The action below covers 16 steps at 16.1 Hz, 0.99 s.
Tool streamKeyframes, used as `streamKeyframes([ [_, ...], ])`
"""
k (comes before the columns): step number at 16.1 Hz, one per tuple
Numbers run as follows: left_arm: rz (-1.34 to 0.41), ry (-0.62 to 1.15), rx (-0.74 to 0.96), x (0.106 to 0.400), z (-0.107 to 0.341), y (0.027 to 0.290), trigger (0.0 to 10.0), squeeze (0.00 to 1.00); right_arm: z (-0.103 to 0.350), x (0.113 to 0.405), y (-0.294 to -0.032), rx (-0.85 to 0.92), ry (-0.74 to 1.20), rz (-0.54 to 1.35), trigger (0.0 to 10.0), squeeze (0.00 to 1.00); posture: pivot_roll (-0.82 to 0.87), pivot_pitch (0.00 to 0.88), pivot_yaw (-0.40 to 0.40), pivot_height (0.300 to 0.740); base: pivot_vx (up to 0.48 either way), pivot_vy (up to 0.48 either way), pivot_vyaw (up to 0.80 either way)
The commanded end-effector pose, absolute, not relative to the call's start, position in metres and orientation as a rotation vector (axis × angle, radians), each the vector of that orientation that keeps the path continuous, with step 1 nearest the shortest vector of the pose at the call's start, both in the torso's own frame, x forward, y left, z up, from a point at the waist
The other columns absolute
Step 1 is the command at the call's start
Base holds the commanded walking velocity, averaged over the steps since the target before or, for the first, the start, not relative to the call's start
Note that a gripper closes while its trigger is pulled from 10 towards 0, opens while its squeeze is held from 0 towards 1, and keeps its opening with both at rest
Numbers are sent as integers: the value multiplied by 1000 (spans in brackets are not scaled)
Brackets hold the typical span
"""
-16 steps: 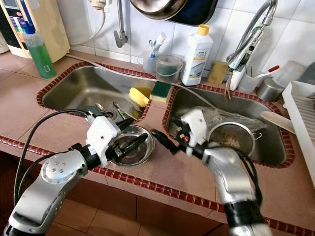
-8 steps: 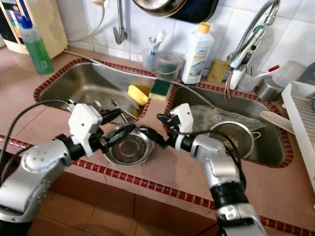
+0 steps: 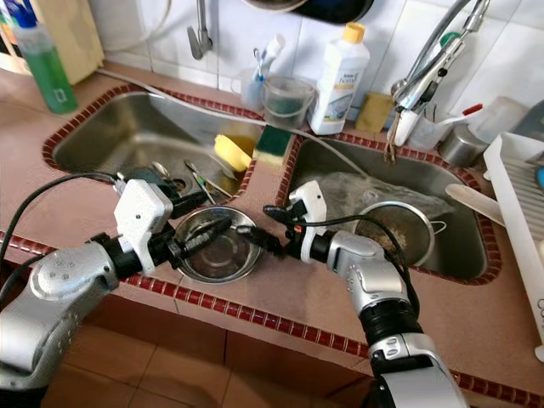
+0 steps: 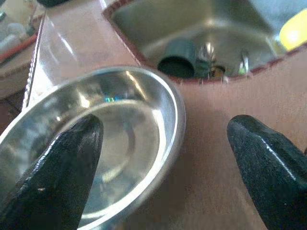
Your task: Kitchen organization
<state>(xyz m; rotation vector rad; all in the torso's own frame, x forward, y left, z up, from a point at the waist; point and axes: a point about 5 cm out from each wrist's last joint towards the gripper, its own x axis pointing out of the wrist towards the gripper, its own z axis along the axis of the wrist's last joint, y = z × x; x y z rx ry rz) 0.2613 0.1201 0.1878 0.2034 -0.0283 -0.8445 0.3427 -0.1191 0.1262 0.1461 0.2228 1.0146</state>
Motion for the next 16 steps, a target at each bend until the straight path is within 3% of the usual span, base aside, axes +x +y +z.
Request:
streamKeyframes([
  [1,-868,-27,197,256,188,114,10000,0,124,341,-123,146,251,1039,10000,0,38,167,-157,740,0,0,0],
  [6,-868,-17,160,249,187,108,10000,0,119,338,-120,189,278,1088,10000,0,44,178,-166,740,0,0,0],
  [14,-859,-23,154,250,191,107,10000,0,137,360,-108,307,232,1028,10000,0,51,174,-162,740,0,0,0],
  [16,-860,-23,150,250,191,106,10000,0,136,361,-107,306,241,1018,9216,0,53,174,-165,740,0,0,0],
])
